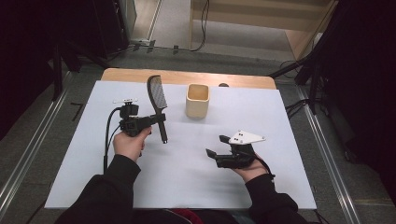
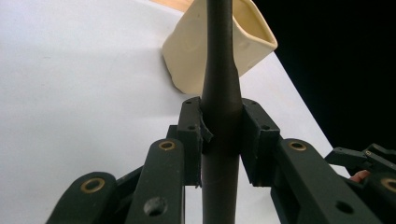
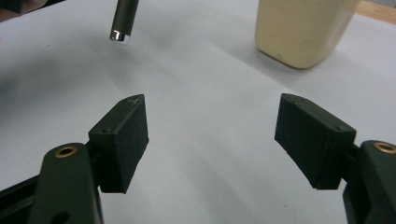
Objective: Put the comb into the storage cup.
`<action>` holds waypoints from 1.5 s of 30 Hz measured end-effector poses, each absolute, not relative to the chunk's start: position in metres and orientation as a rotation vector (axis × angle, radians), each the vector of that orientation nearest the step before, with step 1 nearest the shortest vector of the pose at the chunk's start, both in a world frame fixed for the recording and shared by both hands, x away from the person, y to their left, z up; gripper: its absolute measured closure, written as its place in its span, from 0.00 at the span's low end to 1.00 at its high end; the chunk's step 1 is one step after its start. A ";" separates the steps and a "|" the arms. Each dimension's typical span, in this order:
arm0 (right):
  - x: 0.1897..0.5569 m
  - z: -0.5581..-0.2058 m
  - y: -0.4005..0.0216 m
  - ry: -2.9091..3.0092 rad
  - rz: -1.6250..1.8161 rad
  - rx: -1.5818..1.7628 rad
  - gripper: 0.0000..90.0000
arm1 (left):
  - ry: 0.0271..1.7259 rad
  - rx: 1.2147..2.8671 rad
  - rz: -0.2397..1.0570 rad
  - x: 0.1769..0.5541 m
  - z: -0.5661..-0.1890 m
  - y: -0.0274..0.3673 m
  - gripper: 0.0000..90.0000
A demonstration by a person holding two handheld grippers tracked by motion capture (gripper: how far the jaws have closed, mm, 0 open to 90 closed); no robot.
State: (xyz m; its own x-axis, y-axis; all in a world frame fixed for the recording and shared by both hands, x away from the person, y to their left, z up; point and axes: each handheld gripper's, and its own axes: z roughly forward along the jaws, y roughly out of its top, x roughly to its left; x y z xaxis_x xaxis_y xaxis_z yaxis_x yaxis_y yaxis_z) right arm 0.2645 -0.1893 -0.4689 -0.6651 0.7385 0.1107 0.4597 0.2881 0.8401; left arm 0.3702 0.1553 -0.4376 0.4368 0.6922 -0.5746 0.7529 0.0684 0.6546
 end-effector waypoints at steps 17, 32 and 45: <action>0.252 -0.479 -0.225 2.246 1.291 1.174 0.27 | 1.269 1.657 -0.088 0.372 -0.438 0.156 0.81; 0.241 -0.484 -0.251 2.230 1.288 1.222 0.27 | 1.256 1.655 -0.095 0.374 -0.438 0.160 0.81; 0.233 -0.483 -0.265 2.211 1.300 1.238 0.27 | 1.221 1.680 -0.094 0.375 -0.435 0.154 0.81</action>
